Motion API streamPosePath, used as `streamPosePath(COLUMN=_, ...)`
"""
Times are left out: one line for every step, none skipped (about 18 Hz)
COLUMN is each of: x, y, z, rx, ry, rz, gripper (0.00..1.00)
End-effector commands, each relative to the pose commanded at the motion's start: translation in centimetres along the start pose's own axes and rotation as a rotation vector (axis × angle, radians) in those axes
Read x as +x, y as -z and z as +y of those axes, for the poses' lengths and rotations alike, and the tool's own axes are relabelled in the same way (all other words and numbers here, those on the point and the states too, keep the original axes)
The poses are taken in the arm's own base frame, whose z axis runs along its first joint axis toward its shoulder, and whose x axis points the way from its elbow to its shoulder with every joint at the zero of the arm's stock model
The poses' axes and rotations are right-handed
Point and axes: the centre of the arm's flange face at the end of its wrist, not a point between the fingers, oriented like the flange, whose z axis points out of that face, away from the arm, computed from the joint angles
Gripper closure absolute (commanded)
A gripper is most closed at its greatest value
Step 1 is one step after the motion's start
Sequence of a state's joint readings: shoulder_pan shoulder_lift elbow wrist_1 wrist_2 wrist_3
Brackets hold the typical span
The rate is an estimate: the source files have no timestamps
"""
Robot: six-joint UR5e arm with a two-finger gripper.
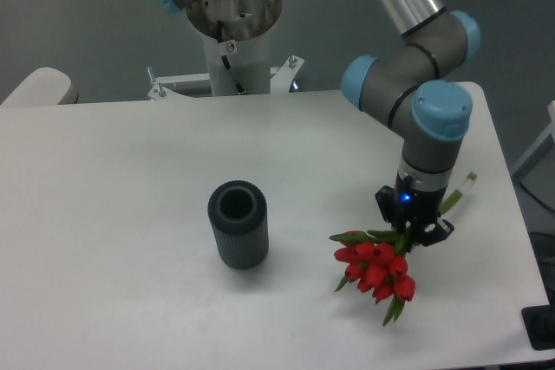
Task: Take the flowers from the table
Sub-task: 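Lift the red tulip bunch up off the table by the stems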
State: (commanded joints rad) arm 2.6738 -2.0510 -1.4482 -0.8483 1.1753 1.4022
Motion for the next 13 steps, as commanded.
streamPosePath(x=-0.2, y=0.5, z=-0.6, rx=0.025, ry=0.014, rz=-0.005, gripper=0.75)
streamPosePath(x=-0.2, y=1.1, z=-1.1, rx=0.049, ry=0.030, rz=-0.010, gripper=0.75)
streamPosePath(x=-0.1, y=1.6, z=-2.0, rx=0.076, ry=0.039, rz=-0.013, gripper=0.75)
streamPosePath(x=0.0, y=2.2, z=-3.2, rx=0.106, ry=0.053, rz=-0.014, gripper=0.75)
streamPosePath(x=0.0, y=3.0, z=-4.3, rx=0.134, ry=0.078, rz=-0.018, gripper=0.75)
streamPosePath(x=0.3, y=3.7, z=-5.2, rx=0.168, ry=0.104, rz=-0.015, gripper=0.75)
streamPosePath(x=0.7, y=4.1, z=-6.3, rx=0.203, ry=0.124, rz=-0.004, gripper=0.75)
streamPosePath(x=0.8, y=4.5, z=-6.9, rx=0.232, ry=0.139, rz=0.003, gripper=0.75)
streamPosePath(x=0.9, y=5.0, z=-7.4, rx=0.259, ry=0.152, rz=0.007, gripper=0.75)
streamPosePath(x=1.0, y=5.2, z=-7.7, rx=0.288, ry=0.170, rz=0.018, gripper=0.75)
streamPosePath(x=1.0, y=5.3, z=-7.9, rx=0.322, ry=0.197, rz=0.034, gripper=0.75)
streamPosePath(x=0.9, y=5.8, z=-8.0, rx=0.364, ry=0.227, rz=0.048, gripper=0.75)
streamPosePath(x=0.8, y=6.0, z=-8.1, rx=0.404, ry=0.255, rz=0.062, gripper=0.75)
